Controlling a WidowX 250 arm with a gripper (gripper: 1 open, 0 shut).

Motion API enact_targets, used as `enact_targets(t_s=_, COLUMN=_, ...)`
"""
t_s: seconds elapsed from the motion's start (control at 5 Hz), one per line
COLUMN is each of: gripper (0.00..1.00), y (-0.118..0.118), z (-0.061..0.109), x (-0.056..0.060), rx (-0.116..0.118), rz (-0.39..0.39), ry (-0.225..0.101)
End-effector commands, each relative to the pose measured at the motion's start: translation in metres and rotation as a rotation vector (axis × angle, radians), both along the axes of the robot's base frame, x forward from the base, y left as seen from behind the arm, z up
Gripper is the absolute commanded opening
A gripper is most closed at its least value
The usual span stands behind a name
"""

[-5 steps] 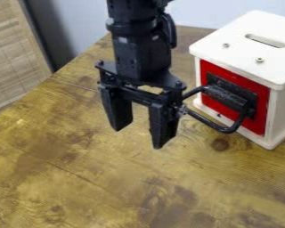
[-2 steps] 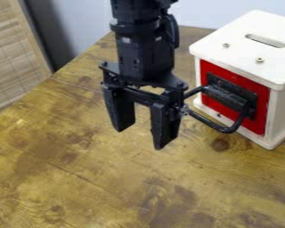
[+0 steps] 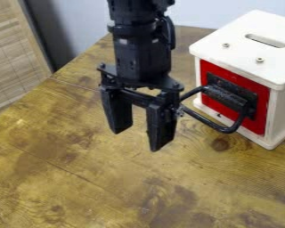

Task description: Close the drawer

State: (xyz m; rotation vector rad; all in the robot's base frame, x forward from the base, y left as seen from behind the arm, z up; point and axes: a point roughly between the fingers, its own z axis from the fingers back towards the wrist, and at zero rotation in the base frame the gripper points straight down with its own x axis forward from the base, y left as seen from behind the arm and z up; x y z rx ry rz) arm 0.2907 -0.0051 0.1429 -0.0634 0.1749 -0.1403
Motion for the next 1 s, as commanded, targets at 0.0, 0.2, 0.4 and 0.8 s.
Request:
enact_targets(t_s=0.0, gripper=1.0, y=0.0046, z=0.0154, x=0.0053, rx=-0.011, rz=0.017, ry=-0.046)
enact_targets(t_s=0.2, gripper=1.0, y=0.0046, z=0.0159, x=0.0056, rx=-0.014, rz=0.013, ry=-0.036)
enact_targets(t_s=0.4, gripper=1.0, y=0.005, z=0.0145, x=0.0063, rx=-0.016, rz=0.009, ry=-0.024)
enact_targets(t_s=0.8, gripper=1.0, y=0.0057, z=0.0134, x=0.0062, rx=-0.023, rz=-0.004, ry=-0.004)
